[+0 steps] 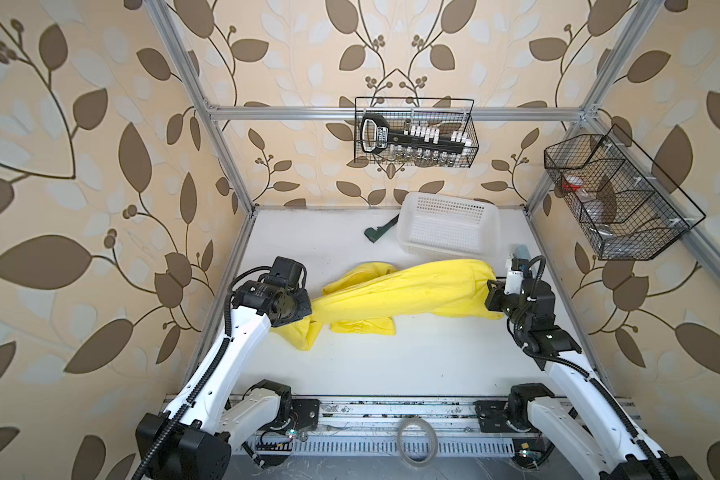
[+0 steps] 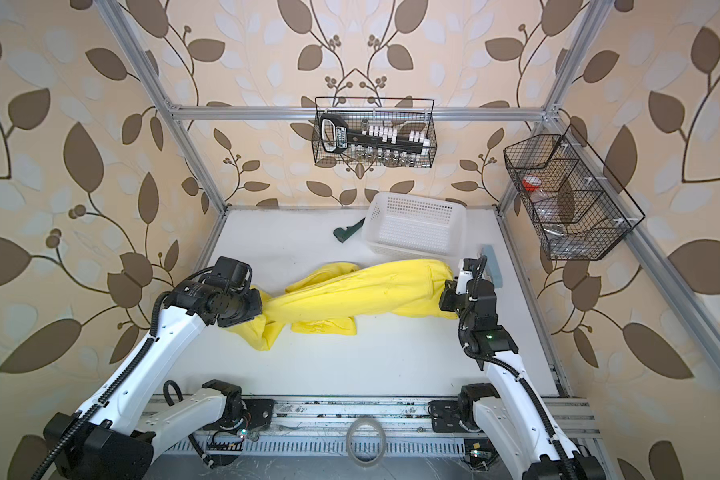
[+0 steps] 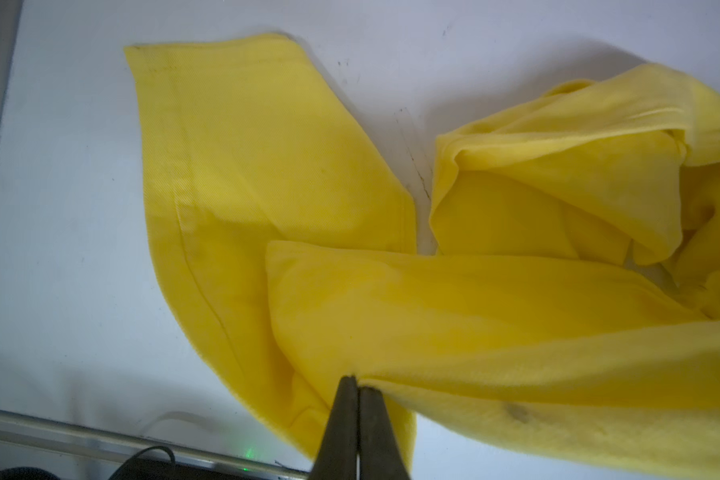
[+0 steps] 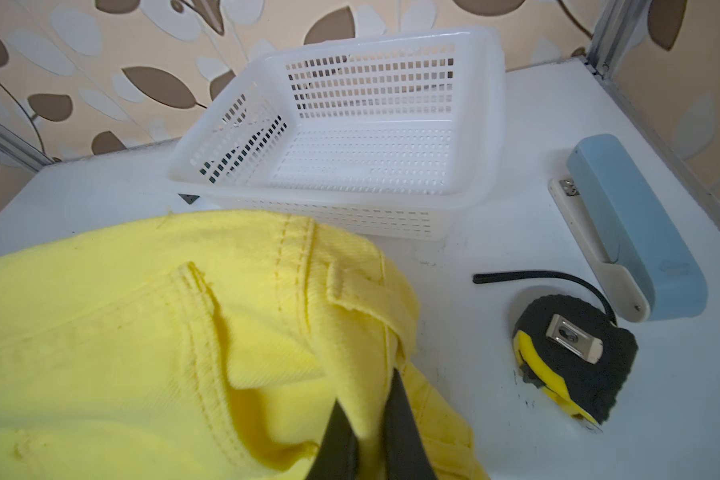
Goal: Fold and stack the trousers
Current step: 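Lower the stretched trousers onto the table with both grippers, pulling them toward the robot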
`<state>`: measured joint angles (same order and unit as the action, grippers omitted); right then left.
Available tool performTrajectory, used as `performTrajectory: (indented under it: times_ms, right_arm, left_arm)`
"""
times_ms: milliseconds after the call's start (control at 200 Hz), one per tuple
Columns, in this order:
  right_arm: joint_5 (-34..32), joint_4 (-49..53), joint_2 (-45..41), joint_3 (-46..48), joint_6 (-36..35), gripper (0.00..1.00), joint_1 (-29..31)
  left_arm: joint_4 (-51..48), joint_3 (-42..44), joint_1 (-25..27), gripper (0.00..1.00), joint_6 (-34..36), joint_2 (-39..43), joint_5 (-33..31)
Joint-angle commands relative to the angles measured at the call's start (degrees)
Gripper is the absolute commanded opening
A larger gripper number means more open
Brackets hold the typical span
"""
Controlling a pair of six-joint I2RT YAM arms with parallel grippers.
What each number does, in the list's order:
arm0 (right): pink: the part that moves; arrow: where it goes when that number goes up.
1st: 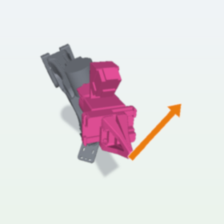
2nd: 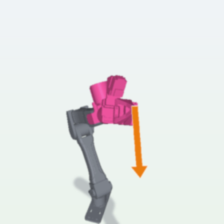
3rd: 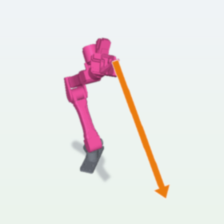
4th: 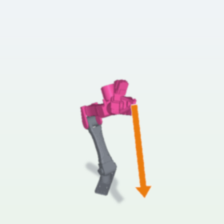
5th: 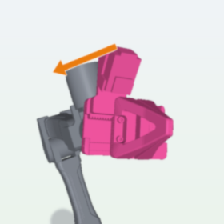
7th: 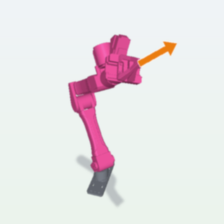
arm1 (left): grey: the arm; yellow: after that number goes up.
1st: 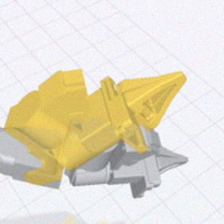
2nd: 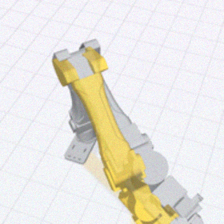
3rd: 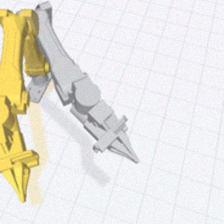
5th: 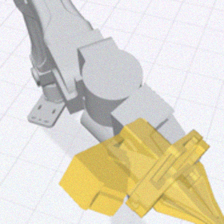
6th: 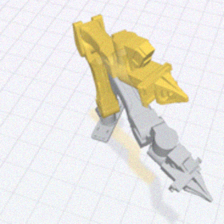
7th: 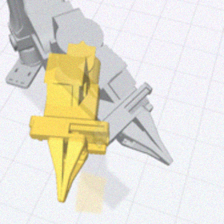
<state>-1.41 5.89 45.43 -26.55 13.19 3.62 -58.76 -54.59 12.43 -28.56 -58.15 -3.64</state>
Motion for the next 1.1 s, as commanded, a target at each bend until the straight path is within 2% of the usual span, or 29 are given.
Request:
performTrajectory:
  times_ms: [0, 65, 175, 260, 340, 365, 415, 445, 525, 630, 695, 760, 795, 855, 920, 1055, 1095]
  right_arm:
    - [-7.45, 5.93, -0.96, -1.56, -2.0, 0.1, -0.63]
    - [-8.68, 8.38, -1.36, -2.35, -2.07, 0.21, -0.59]
    - [-12.18, 12.67, -3.43, -3.43, -0.1, 0.25, -0.65]
    - [-13.63, 14.78, -6.8, -3.17, 2.88, 0.35, -0.86]
    - [-13.52, 16.29, -9.96, -3.22, 5.35, 0.4, -1.27]
    - [-13.53, 16.88, -10.92, -3.48, 5.82, 0.45, -1.26]
    - [-13.71, 18.52, -12.28, -4.14, 6.78, 0.63, -1.24]
    - [-14.02, 20.27, -12.85, -4.95, 7.3, 0.68, -1.25]
    - [-13.49, 23.87, -14.55, -6.97, 8.46, 0.69, -1.25]
    - [-8.6, 24.34, -15.93, -8.65, 10.62, 0.72, -1.27]
    - [-3.9, 24.58, -13.69, -10.37, 13.35, 0.76, -1.25]
    - [-1.88, 25.64, -9.43, -13.07, 17.17, 0.8, -0.01]
    - [-3.08, 26.73, -6.96, -14.68, 19.24, 0.81, 2.21]
    - [-9.79, 28.75, -2.28, -17.59, 22.41, 0.82, 7.93]
    - [-16.38, 30.42, 2.44, -20.4, 26.36, 0.84, 14.12]
    - [-20.69, 30.99, 12.08, -23.45, 35.95, 0.82, 21.28]
    - [-21.61, 30.18, 14.67, -23.71, 38.49, 0.82, 22.82]
  left_arm:
    - [0.32, 2.51, 1.24, 0.0, -5.12, 3.1, 1.6]
    - [1.8, 5.13, 3.18, 0.0, -6.92, 3.54, 3.66]
    - [2.12, 7.84, 7.25, 0.0, -8.4, 3.48, 2.65]
    - [2.04, 8.19, 9.31, 0.0, -8.86, 4.07, 1.64]
    - [1.42, 7.93, 9.99, 0.0, -9.47, 3.77, 1.5]
    - [1.37, 8.17, 10.11, 0.0, -9.76, 3.62, 1.56]
    - [1.37, 8.47, 10.66, 0.0, -10.7, 3.56, 1.16]
    - [1.37, 8.69, 11.12, 0.0, -11.25, 3.61, 0.93]
    - [0.96, 9.06, 11.46, 0.0, -12.57, 4.03, -0.13]
    - [0.5, 9.98, 11.52, 0.01, -14.92, 5.18, -1.48]
    - [0.38, 10.94, 11.65, 0.02, -16.66, 5.83, -2.17]
    - [1.05, 11.95, 11.74, 0.07, -17.45, 6.03, -1.9]
    - [1.27, 12.46, 11.72, 0.08, -17.91, 5.86, -1.71]
    - [1.32, 13.05, 11.83, 0.1, -18.5, 5.38, -1.36]
    - [0.63, 13.35, 11.92, 0.2, -19.4, 5.6, -1.52]
    - [-0.83, 12.51, 12.01, 0.32, -19.43, 7.61, -1.71]
    - [-1.28, 11.55, 12.01, 0.39, -18.95, 7.86, -1.86]
